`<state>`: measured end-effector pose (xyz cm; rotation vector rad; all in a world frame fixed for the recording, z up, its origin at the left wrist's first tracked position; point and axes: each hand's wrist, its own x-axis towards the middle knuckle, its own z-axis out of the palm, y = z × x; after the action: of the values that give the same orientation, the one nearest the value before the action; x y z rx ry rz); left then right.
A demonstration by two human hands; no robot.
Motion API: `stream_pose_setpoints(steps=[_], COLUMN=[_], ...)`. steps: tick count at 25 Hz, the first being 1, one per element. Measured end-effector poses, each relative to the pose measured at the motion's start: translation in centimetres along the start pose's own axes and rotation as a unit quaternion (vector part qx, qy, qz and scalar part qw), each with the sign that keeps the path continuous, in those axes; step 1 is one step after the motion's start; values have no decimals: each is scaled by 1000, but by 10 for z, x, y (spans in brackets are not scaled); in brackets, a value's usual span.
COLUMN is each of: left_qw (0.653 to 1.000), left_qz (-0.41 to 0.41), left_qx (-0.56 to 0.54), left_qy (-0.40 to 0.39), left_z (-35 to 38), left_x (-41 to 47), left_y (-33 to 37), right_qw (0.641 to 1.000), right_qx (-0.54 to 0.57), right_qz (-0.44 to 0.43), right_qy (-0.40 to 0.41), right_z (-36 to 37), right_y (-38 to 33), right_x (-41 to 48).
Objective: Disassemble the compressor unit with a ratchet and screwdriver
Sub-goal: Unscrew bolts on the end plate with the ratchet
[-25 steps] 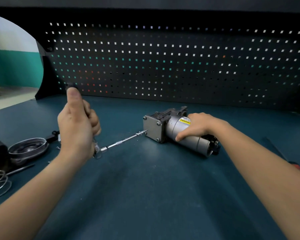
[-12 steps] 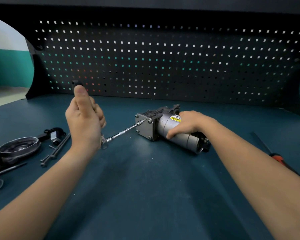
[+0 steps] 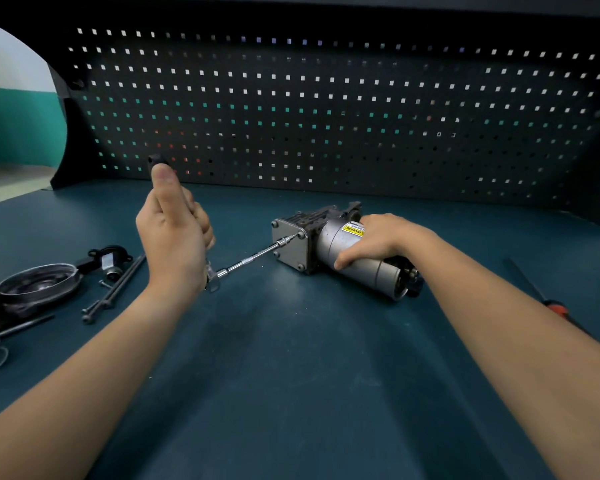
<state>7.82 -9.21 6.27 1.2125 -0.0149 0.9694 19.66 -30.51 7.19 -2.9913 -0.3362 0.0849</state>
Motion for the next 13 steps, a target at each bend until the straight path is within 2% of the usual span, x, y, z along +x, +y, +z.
stream_pose_setpoints(steps=[13], left_qw=[1000], left_qz=[-14], left_qx=[-10], left_qy=[14], left_z=[1], left_x=[0], left_y=[0], right_qw=[1000], right_qx=[3], right_qz=[1], right_qy=[5], right_z=[0], right_y=[-1], right_x=[-1])
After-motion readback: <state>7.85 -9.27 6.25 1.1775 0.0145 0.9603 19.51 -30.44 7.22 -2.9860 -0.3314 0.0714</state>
